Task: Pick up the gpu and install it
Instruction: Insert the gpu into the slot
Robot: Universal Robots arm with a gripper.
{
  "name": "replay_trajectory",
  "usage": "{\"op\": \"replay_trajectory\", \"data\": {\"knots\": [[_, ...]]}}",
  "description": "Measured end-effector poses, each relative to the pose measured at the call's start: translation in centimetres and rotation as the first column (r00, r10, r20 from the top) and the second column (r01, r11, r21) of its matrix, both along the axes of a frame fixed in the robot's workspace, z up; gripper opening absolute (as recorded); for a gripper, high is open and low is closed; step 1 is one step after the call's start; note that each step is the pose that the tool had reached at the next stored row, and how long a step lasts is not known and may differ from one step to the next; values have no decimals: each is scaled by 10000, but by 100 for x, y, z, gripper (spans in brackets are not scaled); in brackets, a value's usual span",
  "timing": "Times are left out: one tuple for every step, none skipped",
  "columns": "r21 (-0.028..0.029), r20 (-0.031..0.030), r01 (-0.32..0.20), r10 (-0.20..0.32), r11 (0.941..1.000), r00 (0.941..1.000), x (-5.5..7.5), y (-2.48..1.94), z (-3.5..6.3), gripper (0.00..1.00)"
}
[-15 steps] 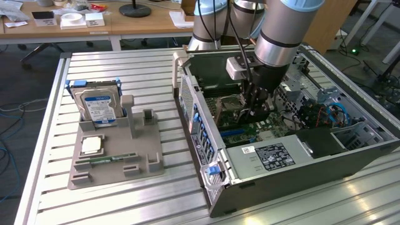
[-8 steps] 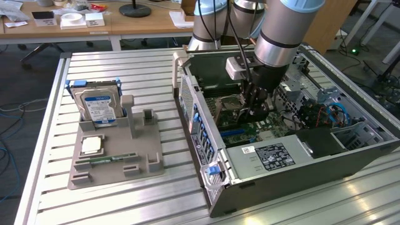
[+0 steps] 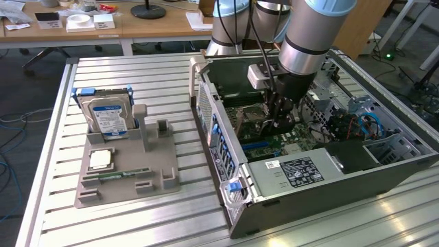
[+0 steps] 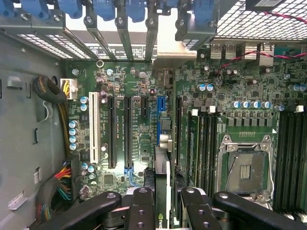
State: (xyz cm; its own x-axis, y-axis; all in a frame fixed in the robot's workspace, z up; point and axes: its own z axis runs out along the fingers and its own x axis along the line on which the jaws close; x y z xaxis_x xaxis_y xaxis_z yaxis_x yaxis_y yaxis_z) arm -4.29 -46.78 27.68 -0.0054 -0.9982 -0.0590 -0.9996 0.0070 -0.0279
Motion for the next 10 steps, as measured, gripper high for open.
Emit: {"op": "replay_trajectory", "data": {"knots": [[-1, 0, 0, 0, 10000, 10000, 0, 0, 0, 26], [0, 0, 0, 0, 10000, 10000, 0, 0, 0, 26], [0, 1, 0, 0, 10000, 10000, 0, 0, -1, 26], [2, 1, 0, 0, 10000, 10000, -1, -2, -1, 26], [3, 1, 0, 0, 10000, 10000, -1, -12, -2, 26], [2, 1, 0, 0, 10000, 10000, -1, -24, -1, 26], [1, 1, 1, -1, 10000, 10000, -2, -30, -1, 26], [2, 1, 2, -2, 10000, 10000, -3, -32, -1, 26], [1, 1, 2, -2, 10000, 10000, -6, -32, -3, 26], [3, 2, 1, -1, 10000, 10000, -12, -32, -8, 26]]}}
